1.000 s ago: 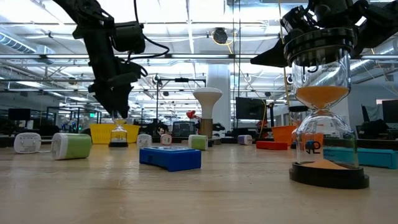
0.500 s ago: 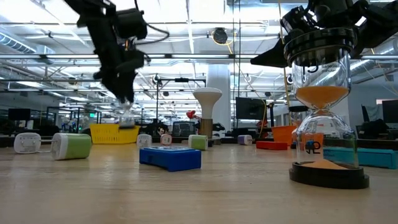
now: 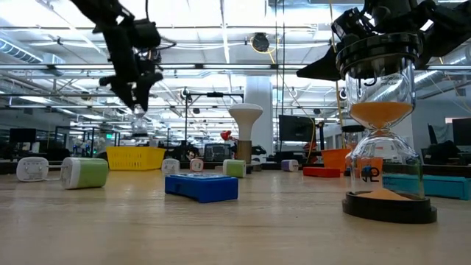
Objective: Pick & Place Office items
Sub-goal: Put the white hour glass into the yellow bin
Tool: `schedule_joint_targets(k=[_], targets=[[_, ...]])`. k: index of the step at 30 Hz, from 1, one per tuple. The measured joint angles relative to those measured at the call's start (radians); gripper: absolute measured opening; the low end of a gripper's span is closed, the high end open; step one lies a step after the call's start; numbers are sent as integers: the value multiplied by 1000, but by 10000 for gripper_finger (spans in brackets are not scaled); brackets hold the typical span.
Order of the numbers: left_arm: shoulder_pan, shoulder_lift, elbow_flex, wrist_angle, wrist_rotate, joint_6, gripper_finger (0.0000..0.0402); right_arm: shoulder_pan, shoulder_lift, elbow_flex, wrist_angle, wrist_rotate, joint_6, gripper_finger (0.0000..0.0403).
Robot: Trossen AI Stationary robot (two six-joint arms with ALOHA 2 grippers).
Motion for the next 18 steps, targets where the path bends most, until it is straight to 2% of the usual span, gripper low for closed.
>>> schedule_joint_targets(k=[5,12,18], targets=[[76,79,-17,78,51,22,211,0,0,0,0,0,-1,0],[127,205,-18,159,54,30,211,0,0,0,0,0,-1,0],[146,249,-18,162,40,31,211,0,0,0,0,0,-1,0]])
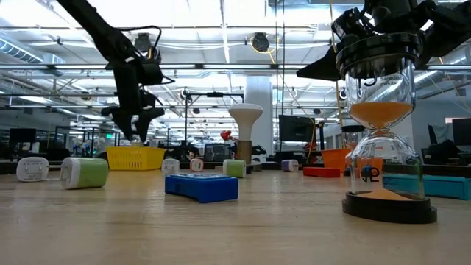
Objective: Pick & Place Office items
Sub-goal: Put the white hour glass into the yellow bin, then put the top green charger adaptor into the orange bin
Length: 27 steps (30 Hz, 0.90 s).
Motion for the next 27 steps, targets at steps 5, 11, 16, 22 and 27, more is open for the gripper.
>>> schedule_joint_targets(k=[5,11,16,22,27], targets=[[-6,20,0,9,-10,-9,211,0,0,0,0,0,0,0],[-12,28,1,15,-20,-13,236,0,0,0,0,0,0,0],[-15,21,-1,17,-18,19,280,0,0,0,0,0,0,0],[-16,-12,-1,12,-14,41,313,0,0,0,0,0,3,0],[-16,-100,-1,-16,-13,58,324,0,0,0,-1,0,4,0]])
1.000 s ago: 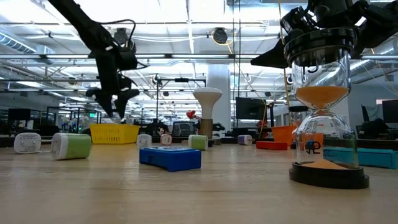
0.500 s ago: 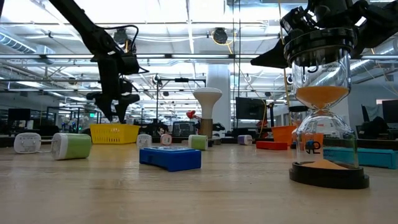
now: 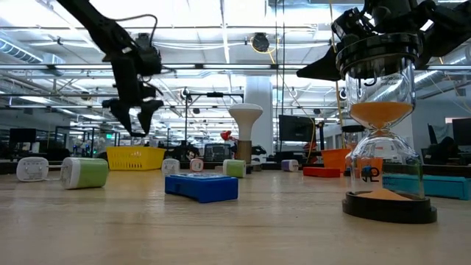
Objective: Pick & Place Office items
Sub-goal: Put the top green charger adaptor into the orange bin
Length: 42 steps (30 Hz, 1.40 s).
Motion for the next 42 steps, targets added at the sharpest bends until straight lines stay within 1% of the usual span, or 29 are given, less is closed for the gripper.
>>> schedule_joint_targets(k=[4,7,10,14,17,21,23,24,26,28,30,34,36,37,40,42], targets=[[-1,-100,0,-56,2,26,325,0,0,0,-3,0,4,0],[-14,-186,0,-134,36,42,324,0,0,0,-15,0,4,0],[-46,-276,0,-204,55,56,305,0,0,0,-14,0,4,0],[-115,-389,-1,-220,65,62,245,0,0,0,18,0,3,0],[-177,-462,-15,-207,124,78,187,0,0,0,36,0,4,0],[-235,-482,-40,-221,228,3,118,0,0,0,37,0,22,0],[-254,-476,-54,-213,267,24,87,0,0,0,27,0,73,0],[-270,-476,-73,-195,265,46,71,0,0,0,21,0,98,0],[-315,-482,-149,-92,248,66,33,0,0,0,5,0,114,0],[-365,-482,-247,99,249,69,9,0,1,-1,-7,0,108,2],[-409,-493,-349,307,269,68,11,0,1,-1,-21,0,101,3],[-508,-490,-550,798,337,86,8,0,1,-1,-28,0,101,4],[-561,-467,-642,1057,376,95,4,0,1,-1,-23,0,100,4],[-587,-453,-689,1173,379,95,4,0,1,-1,-23,0,101,4],[-651,-409,-803,1440,371,96,16,0,1,-1,-22,0,105,4],[-682,-376,-847,1521,367,97,19,0,1,-1,-22,1,112,4]])
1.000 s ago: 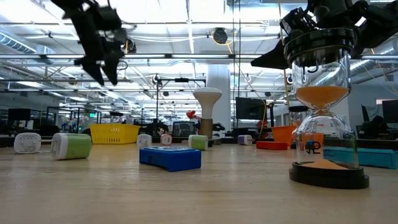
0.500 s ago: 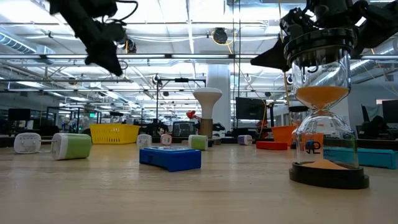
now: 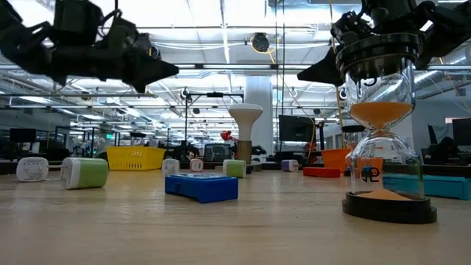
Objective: Pick & Place Office items
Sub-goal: Put the top green charger adaptor into the orange bin
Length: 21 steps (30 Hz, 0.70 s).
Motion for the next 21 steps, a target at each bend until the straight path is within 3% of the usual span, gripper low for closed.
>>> schedule_joint_targets(k=[5,15,21], targets=[[-71,81,-24,6,-82,0,5,24,0,1,-6,37,42,4],[-208,281,77,14,-203,13,23,191,0,90,-223,287,121,4],[-240,403,150,11,-205,7,23,228,50,134,-381,287,264,4]])
